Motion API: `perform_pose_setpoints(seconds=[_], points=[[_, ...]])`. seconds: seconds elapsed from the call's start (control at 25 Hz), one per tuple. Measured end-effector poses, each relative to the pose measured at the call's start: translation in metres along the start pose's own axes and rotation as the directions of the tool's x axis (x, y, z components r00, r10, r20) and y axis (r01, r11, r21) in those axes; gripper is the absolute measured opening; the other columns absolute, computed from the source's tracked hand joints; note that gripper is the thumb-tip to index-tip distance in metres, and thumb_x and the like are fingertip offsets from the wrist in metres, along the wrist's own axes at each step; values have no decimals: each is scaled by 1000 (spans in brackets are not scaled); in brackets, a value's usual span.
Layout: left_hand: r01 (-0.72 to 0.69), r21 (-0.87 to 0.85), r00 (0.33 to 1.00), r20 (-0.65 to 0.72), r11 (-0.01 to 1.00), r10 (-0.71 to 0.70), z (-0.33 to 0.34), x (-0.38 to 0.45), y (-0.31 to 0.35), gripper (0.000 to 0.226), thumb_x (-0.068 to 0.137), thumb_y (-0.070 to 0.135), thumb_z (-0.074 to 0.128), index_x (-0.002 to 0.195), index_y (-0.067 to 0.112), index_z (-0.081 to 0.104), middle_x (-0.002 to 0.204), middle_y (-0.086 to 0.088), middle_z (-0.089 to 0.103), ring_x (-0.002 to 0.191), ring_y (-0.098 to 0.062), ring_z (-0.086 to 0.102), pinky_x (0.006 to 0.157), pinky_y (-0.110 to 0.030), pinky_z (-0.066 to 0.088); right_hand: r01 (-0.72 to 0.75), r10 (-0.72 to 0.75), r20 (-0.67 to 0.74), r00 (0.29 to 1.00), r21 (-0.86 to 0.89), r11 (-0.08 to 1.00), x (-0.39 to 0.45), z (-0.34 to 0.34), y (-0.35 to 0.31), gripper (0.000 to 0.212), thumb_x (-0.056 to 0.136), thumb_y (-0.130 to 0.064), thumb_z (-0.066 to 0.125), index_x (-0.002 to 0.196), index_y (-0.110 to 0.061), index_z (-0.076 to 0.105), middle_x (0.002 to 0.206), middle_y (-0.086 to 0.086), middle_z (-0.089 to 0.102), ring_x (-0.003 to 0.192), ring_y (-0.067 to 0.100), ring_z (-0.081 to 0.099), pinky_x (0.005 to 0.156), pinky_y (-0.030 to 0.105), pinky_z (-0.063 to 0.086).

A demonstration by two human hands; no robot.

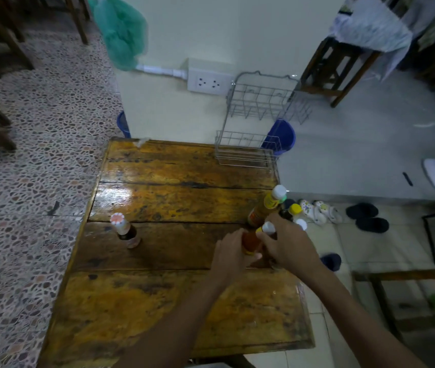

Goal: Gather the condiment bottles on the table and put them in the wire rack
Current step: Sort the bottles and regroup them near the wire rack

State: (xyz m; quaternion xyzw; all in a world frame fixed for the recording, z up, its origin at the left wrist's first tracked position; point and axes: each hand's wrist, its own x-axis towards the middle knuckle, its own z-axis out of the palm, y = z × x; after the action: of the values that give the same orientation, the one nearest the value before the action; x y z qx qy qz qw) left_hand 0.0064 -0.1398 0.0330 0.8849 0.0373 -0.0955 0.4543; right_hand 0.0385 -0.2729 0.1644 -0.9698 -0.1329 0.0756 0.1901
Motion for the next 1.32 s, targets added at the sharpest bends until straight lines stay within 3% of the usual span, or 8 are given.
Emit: perform_pose_setpoints(seconds=[0.12,0.24,0.4,0.56,0.8,1.08,1.2,1.32], points=[[-38,-62,998,46,997,41,18,28,20,56,86,39,79,134,28,53,129,4,65,120,-21,60,98,-46,52,53,-55,-13,998,-118,992,16,-23,31,15,87,-33,66,90,-25,54,79,-3,58,71,18,54,57,33,42],[-48,-27,999,10,998,48,36,45,26,55,90,41,76,137,28,53,130,4,67,120,-20,62,97,-43,54,159,-160,23,987,-323,933,28,-30,54,16,85,-31,68,96,-24,59,81,0,60,77,22,56,56,30,36],[4,-59,1000,-27,998,-6,54,52,21,54,92,43,74,139,28,53,130,6,67,120,-18,62,96,-41,55,254,-267,27,963,-411,875,43,-26,69,21,77,-24,76,92,-21,63,75,4,63,71,26,55,52,28,31],[38,-137,999,-29,990,-42,58,56,13,47,94,39,72,137,33,53,129,8,69,117,-18,65,94,-42,55,310,-318,59,946,-446,840,55,-21,74,21,80,-26,71,98,-19,62,79,7,64,72,26,57,51,27,28],[94,-169,996,26,981,-91,63,63,7,47,95,29,72,139,33,55,137,6,64,126,-17,59,99,-30,46,334,-304,137,943,-431,838,65,-11,80,18,91,-35,62,103,-21,62,88,3,64,83,19,56,60,27,35],[151,-168,988,60,974,-142,68,66,-2,52,96,29,71,143,35,51,140,9,61,130,-13,56,108,-37,47,321,-270,184,945,-377,869,70,1,83,18,92,-36,60,105,-22,62,92,2,66,86,19,58,70,31,54],[164,-169,984,100,972,-149,66,68,-5,53,96,31,70,144,39,49,140,12,62,131,-13,57,109,-43,49,310,-249,200,948,-390,867,69,3,78,17,91,-33,62,103,-22,63,89,3,68,82,21,60,68,34,56],[176,-152,979,134,973,-156,61,65,-7,63,95,29,71,150,38,41,149,9,54,138,-17,51,113,-44,45,271,-217,171,961,-425,864,62,-4,71,30,89,-33,64,117,-22,58,90,5,67,83,22,60,66,35,55]])
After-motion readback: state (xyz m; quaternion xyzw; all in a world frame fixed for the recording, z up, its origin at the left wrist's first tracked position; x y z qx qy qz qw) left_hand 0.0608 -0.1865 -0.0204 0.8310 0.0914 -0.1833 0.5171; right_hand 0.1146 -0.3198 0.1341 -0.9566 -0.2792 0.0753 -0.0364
